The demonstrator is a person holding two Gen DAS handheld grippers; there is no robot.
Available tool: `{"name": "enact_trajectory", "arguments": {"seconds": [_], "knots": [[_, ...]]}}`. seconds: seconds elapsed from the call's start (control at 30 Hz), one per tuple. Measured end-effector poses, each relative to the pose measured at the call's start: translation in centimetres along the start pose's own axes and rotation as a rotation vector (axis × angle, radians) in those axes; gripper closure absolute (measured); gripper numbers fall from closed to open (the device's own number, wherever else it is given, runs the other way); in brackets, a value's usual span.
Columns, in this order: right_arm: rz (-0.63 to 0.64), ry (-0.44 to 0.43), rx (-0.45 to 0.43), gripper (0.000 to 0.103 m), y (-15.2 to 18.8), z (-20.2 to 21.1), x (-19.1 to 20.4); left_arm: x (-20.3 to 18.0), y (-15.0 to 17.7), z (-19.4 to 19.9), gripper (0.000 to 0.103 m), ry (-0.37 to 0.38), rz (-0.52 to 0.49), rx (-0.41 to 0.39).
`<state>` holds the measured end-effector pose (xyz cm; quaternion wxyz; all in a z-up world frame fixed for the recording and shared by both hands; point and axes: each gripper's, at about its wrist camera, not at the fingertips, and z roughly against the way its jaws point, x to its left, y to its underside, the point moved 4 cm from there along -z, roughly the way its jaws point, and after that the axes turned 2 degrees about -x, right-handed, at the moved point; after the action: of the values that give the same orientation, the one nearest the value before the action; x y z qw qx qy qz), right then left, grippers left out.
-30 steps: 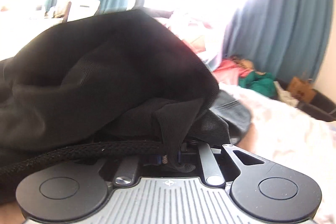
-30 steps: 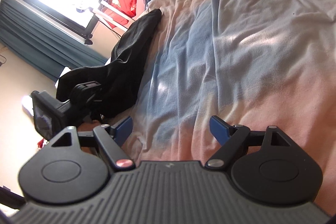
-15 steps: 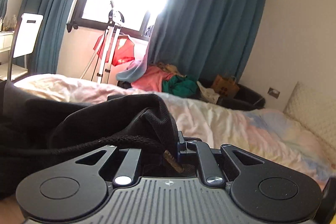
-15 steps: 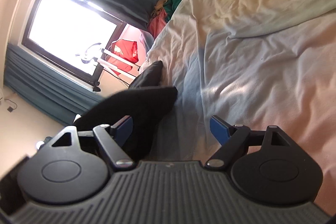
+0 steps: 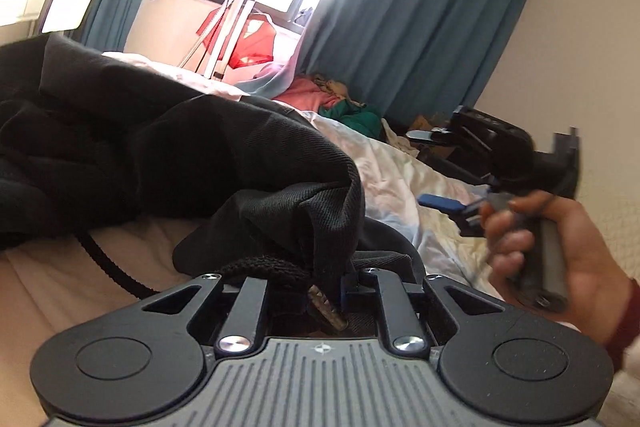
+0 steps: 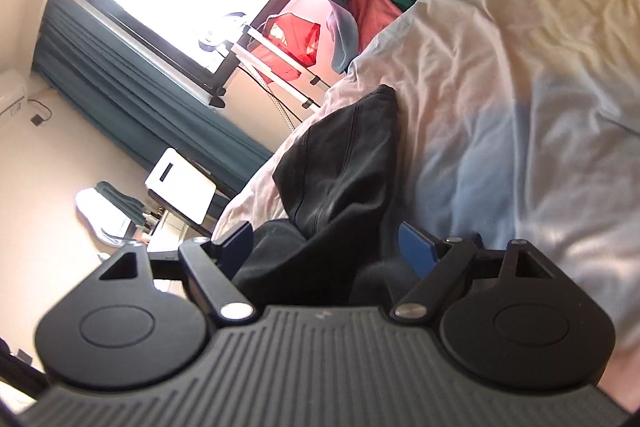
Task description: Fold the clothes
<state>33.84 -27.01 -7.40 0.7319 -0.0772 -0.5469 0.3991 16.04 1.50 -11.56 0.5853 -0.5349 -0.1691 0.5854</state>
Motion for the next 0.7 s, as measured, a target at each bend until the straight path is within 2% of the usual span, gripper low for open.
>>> {"name": "enact_trajectory", "arguments": {"seconds": [0.13,0.23,0.3,0.33,0.37,0.43,0.47,0.57,0.63,0.7], "knots": [[-0.023,0.148,0.054,0.021,-3.4,-10.5,-2.5,0.3,0.4,0.2,0.088,0.033,-0.001,-0.023],[-0.098,0.18,0.094,0.021,-3.9,-16.8,-4.5,1.3,1.0,-0.3,0.088,0.065,0.006,-0.033],[-0.124,0.156,0.087,0.035,-3.5,-19.4,-4.5,1.9,1.4,-0.7,0.088,0.092,0.029,-0.035],[-0.096,0.134,0.081,0.047,-3.3,-20.6,-3.6,2.1,1.5,-0.9,0.088,0.108,0.034,-0.034],[-0.031,0.129,0.07,0.072,-3.3,-21.5,-2.3,2.1,1.4,-1.2,0.088,0.125,0.031,-0.039],[0.109,0.131,0.044,0.095,-3.6,-23.1,0.8,2.2,1.1,-1.8,0.088,0.159,0.025,-0.048],[0.148,0.104,0.006,0.096,-4.5,-23.5,2.6,2.4,1.1,-2.1,0.088,0.17,0.033,-0.049],[0.175,0.003,-0.177,0.096,-8.9,-22.9,7.7,3.3,1.3,-2.8,0.088,0.195,0.063,-0.036],[0.188,-0.009,-0.27,0.096,-11.5,-22.7,9.9,3.8,1.1,-3.1,0.088,0.207,0.068,-0.037],[0.224,0.032,-0.387,0.096,-14.1,-22.6,10.8,4.2,1.3,-3.3,0.088,0.217,0.075,-0.037]]}}
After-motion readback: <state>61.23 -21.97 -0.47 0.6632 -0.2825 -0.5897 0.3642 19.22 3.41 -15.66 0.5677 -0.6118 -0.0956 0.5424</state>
